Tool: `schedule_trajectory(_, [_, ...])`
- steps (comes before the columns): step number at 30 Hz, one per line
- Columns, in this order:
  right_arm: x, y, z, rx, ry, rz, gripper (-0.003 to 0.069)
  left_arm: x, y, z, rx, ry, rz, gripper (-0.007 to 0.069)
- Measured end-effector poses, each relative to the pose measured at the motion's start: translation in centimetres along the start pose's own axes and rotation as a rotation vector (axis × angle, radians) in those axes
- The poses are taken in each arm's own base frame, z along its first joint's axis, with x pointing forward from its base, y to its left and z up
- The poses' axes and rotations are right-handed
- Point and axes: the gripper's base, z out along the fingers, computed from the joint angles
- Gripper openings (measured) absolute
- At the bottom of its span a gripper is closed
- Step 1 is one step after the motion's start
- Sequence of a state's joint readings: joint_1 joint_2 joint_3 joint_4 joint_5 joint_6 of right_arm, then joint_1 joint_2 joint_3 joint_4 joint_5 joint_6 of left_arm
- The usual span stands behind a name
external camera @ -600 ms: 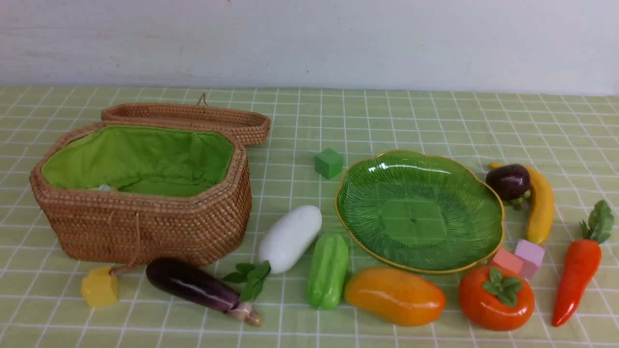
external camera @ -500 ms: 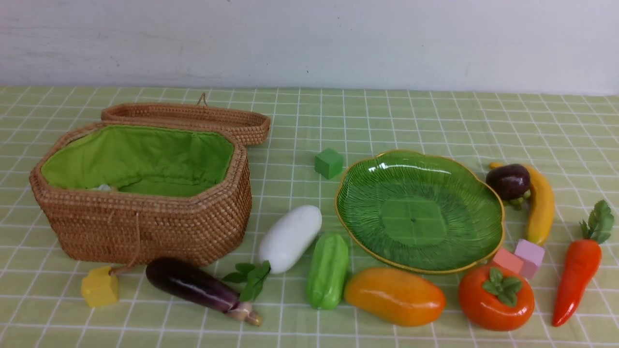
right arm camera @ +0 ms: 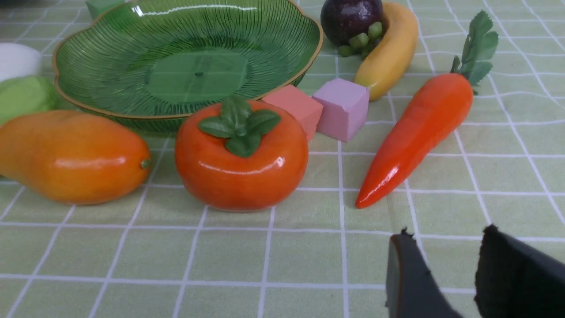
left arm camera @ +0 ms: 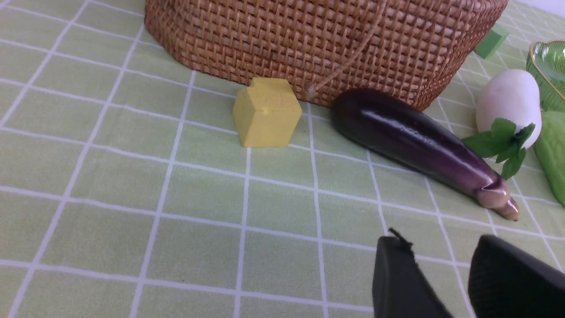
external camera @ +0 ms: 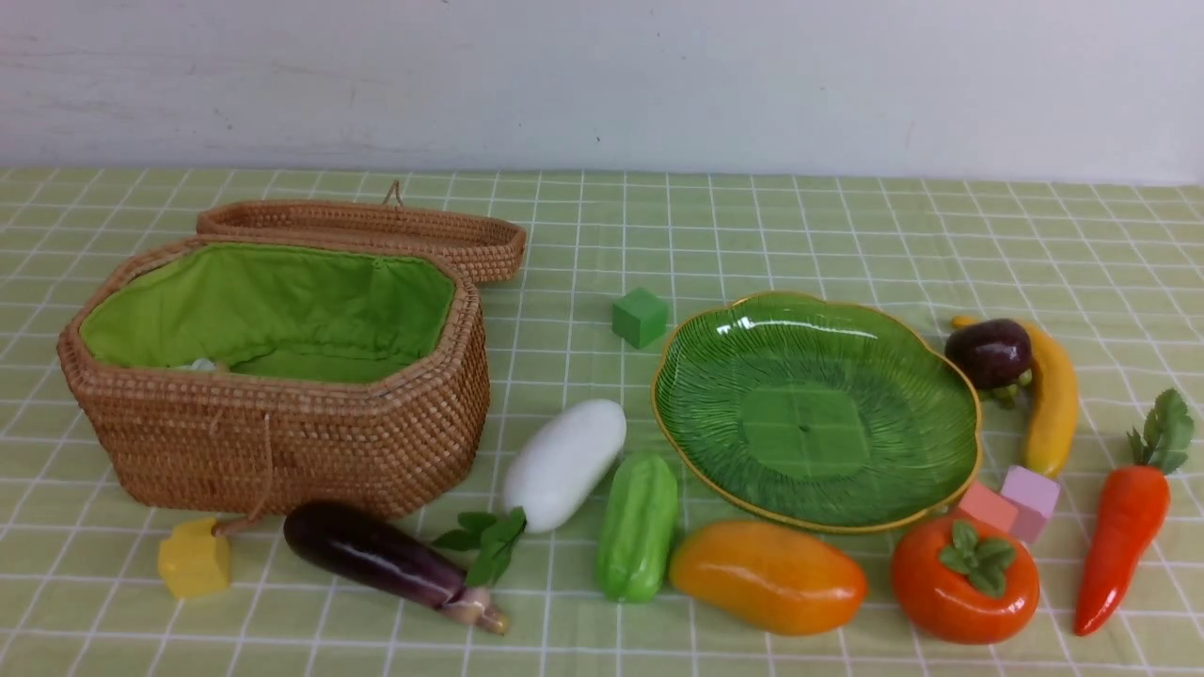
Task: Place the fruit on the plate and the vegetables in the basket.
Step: Use the left arm to grab an eggplant and put it into the left basket
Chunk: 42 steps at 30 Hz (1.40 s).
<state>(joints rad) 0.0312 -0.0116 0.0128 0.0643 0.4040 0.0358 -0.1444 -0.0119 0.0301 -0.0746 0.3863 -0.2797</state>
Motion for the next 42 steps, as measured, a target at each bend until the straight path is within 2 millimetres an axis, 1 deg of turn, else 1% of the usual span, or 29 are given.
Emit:
schedule_trajectory(4, [0.0,0.0,0.0,0.0,0.0,0.0,0.0241,-0.2,0.0,0.0,0.003,-0.022,0.008,0.0237])
schedule_trajectory(6, [0.0,0.0,0.0,0.0,0.0,0.0,0.0241,-0.8,-0.2,0.0,0.025,-0.093,0.0,0.0237])
schedule_trajectory(8, [0.0,0.0,0.0,0.0,0.0,0.0,0.0241,-1.7,-0.6,-0.2,0.07,-0.182,-0.092,0.0237])
schedule_trajectory(10, [0.0,0.0,0.0,0.0,0.0,0.0,0.0241,-2.4,-0.8,-0.4,0.123,-0.254,-0.24,0.0237])
schedule_trajectory(11, [0.0,0.0,0.0,0.0,0.0,0.0,0.0241,-2.5,-0.8,-0.4,0.13,-0.268,-0.259,0.0237])
schedule_trajectory(14, [0.0,0.0,0.0,0.0,0.0,0.0,0.0241,-3.5,-1.0,-0.7,0.193,-0.363,-0.437,0.0237])
schedule_trajectory(15, [0.0,0.0,0.0,0.0,0.0,0.0,0.0241,-3.5,-1.0,-0.8,0.196,-0.369,-0.447,0.0237])
schedule_trajectory(16, [0.0,0.0,0.0,0.0,0.0,0.0,0.0241,-4.0,-0.9,-1.0,0.222,-0.419,-0.52,0.0237])
schedule_trajectory(19, [0.0,0.0,0.0,0.0,0.0,0.0,0.0241,-4.9,-0.7,-1.5,0.257,-0.524,-0.596,0.0237])
schedule_trajectory(21, [0.0,0.0,0.0,0.0,0.0,0.0,0.0241,-5.3,-0.7,-1.8,0.272,-0.583,-0.609,0.0231])
schedule_trajectory(23, [0.0,0.0,0.0,0.0,0.0,0.0,0.0241,-5.5,-0.7,-1.9,0.276,-0.6,-0.607,0.0216])
schedule_trajectory(24, [0.0,0.0,0.0,0.0,0.0,0.0,0.0241,-5.9,-0.9,-2.0,0.28,-0.6,-0.587,0.0185])
schedule_trajectory(25, [0.0,0.0,0.0,0.0,0.0,0.0,0.0241,-6.0,-0.9,-2.1,0.28,-0.598,-0.587,0.0179])
schedule_trajectory(27, [0.0,0.0,0.0,0.005,0.0,-0.011,0.0241,-7.3,-1.8,-2.3,0.27,-0.55,-0.506,0.0093])
schedule_trajectory(28, [0.0,0.0,0.0,0.005,-0.001,-0.012,0.0241,-7.5,-1.9,-2.4,0.274,-0.556,-0.498,0.0085])
schedule_trajectory(29, [0.0,-0.1,0.0,0.008,-0.002,-0.019,0.0241,-8.5,-2.6,-2.6,0.256,-0.509,-0.432,0.0012])
schedule_trajectory(30, [0.0,-0.1,0.0,0.01,-0.004,-0.024,0.0241,-9.3,-3.0,-2.7,0.244,-0.484,-0.388,-0.0013])
schedule_trajectory(32, [-0.1,-0.1,0.0,0.014,-0.01,-0.034,0.0241,-10.3,-3.5,-2.9,0.226,-0.459,-0.327,-0.0013])
schedule_trajectory(33, [-0.2,-0.2,0.1,0.02,-0.032,-0.051,0.0241,-11.4,-4.0,-2.9,0.192,-0.409,-0.267,-0.0013])
schedule_trajectory(34, [-0.3,-0.2,0.1,0.017,-0.057,-0.042,0.0241,-11.9,-4.2,-2.8,0.171,-0.378,-0.241,-0.0013])
schedule_trajectory(35, [-0.3,-0.2,0.1,0.017,-0.055,-0.037,0.0241,-12.0,-4.2,-2.6,0.162,-0.359,-0.237,-0.0013])
schedule_trajectory(36, [-0.6,0.0,0.1,0.0,-0.094,0.032,0.0241,-12.7,-4.5,-2.5,0.143,-0.328,-0.219,-0.0013])
schedule_trajectory(38, [-1.2,0.1,0.0,-0.035,-0.162,0.187,0.0241,-13.4,-4.8,-2.1,0.111,-0.269,-0.203,-0.0013])
schedule_trajectory(40, [-1.8,0.3,-0.1,-0.078,-0.228,0.37,0.0239,-13.8,-4.9,-1.6,0.079,-0.199,-0.182,-0.0013])
schedule_trajectory(42, [-2.5,0.2,-0.3,-0.101,-0.294,0.465,0.0232,-13.9,-5.0,-1.2,0.047,-0.116,-0.15,-0.0013])
